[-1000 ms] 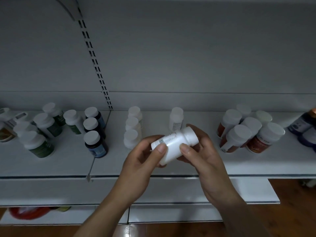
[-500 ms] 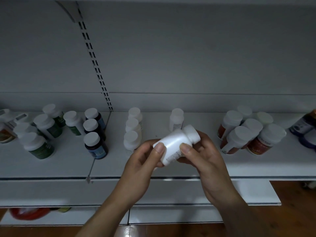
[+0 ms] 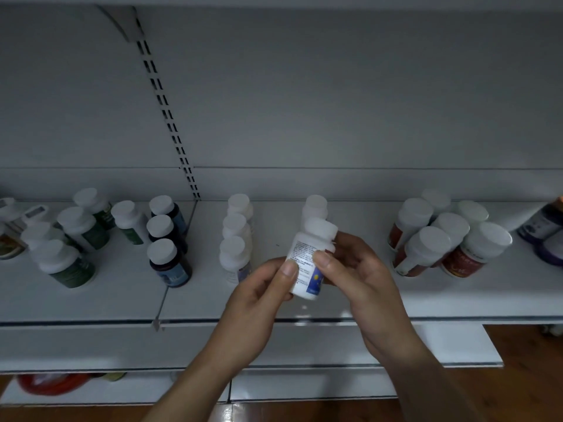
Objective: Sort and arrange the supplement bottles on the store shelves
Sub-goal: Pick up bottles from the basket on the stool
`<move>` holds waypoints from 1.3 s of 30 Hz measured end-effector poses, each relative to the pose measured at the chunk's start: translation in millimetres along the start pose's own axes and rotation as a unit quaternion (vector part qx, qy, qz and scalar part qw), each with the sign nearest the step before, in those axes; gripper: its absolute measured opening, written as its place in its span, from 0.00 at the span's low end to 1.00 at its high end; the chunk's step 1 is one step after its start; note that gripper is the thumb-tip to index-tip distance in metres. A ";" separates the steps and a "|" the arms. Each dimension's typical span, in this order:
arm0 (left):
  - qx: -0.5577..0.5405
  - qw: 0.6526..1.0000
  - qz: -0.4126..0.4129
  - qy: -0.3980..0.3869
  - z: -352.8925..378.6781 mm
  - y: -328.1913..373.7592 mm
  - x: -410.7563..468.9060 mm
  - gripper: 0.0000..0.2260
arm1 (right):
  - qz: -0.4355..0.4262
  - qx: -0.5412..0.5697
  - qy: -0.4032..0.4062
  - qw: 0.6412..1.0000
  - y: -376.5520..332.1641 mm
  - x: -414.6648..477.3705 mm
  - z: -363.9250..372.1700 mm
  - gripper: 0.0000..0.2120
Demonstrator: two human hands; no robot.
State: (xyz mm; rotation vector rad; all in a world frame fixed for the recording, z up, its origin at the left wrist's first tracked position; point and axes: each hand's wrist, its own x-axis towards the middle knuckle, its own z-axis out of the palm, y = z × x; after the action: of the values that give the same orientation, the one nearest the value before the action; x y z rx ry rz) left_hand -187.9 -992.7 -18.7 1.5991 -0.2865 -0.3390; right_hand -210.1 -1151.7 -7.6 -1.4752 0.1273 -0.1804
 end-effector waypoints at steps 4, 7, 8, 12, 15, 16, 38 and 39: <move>0.006 1.000 0.003 -0.009 -1.3 -0.9 0.8 0.22 | -0.007 -0.037 -0.022 0.999 -3.8 1.0 -3.1 0.18; 0.042 0.999 0.009 0.003 -3.1 -7.6 3.1 0.27 | 0.001 -0.066 -0.055 0.996 -4.9 1.8 -2.3 0.17; 0.058 0.998 0.013 0.014 -3.5 -10.8 3.7 0.26 | 0.002 -0.078 -0.060 0.995 -4.7 2.8 -1.2 0.16; 0.103 0.991 0.000 0.083 -5.5 -28.6 2.0 0.25 | -0.002 -0.118 0.001 0.993 5.0 17.1 5.6 0.11; 0.108 0.984 -0.019 0.139 -10.1 -47.6 -3.1 0.23 | -0.014 -0.113 0.079 0.990 11.6 38.0 8.4 0.10; 0.103 0.983 -0.022 0.150 -11.5 -53.5 -5.3 0.23 | -0.015 -0.108 0.089 0.990 13.3 44.9 8.2 0.09; 0.172 0.952 0.005 0.253 -25.8 -89.3 -23.1 0.23 | -0.016 -0.283 0.143 0.948 71.3 97.8 -1.2 0.21; 0.171 0.953 0.006 0.251 -23.8 -90.4 -21.2 0.23 | -0.009 -0.272 0.147 0.951 71.8 92.8 0.1 0.22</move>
State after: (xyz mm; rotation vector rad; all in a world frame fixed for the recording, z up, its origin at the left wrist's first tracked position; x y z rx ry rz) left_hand -200.3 -957.5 -107.0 1.9608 0.0429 0.1426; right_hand -116.1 -1163.8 -76.8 -1.9921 0.4318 -0.4049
